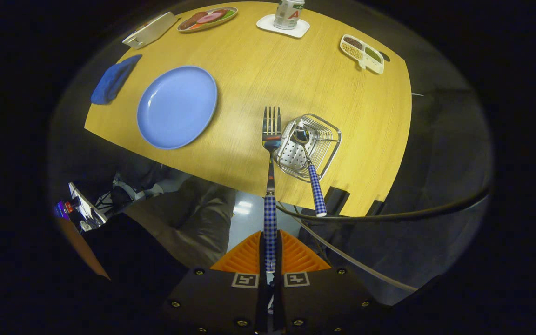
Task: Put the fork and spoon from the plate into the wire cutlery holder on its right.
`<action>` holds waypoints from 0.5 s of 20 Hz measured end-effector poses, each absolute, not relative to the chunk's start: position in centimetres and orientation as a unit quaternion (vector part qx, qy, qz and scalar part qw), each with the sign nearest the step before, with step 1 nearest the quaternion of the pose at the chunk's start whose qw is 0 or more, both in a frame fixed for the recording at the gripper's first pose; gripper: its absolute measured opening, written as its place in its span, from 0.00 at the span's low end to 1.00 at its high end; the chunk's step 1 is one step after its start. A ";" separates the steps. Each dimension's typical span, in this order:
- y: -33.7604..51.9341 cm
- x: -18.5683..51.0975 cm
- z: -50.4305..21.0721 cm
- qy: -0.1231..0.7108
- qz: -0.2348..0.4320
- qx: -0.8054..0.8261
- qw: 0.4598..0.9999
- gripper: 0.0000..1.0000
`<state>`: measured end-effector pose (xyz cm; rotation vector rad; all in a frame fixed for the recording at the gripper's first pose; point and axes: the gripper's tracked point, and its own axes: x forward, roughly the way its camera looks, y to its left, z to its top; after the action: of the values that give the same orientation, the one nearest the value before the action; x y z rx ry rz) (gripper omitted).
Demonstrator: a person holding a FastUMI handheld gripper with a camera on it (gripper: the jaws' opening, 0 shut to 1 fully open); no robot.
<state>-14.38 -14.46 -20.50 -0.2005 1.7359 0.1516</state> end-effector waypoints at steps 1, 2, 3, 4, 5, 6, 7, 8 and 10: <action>-15.1 -14.5 -20.4 0.767 0.065 -0.091 0.632 0.05; -15.9 -14.6 -20.2 0.773 0.063 -0.096 0.624 0.05; -16.5 -14.7 -20.0 0.779 0.062 -0.100 0.616 0.05; -17.1 -14.6 -19.8 0.784 0.058 -0.103 0.609 0.05; -17.7 -14.6 -19.7 0.790 0.058 -0.108 0.601 0.05; -18.1 -14.4 -19.6 0.795 0.058 -0.115 0.592 0.05; -18.4 -14.3 -19.6 0.802 0.058 -0.122 0.582 0.05; -18.7 -14.1 -19.6 0.808 0.060 -0.131 0.571 0.06; -18.8 -13.6 -19.9 0.819 0.066 -0.143 0.551 0.05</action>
<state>-13.63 -18.83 -19.88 -0.3381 1.9387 0.1568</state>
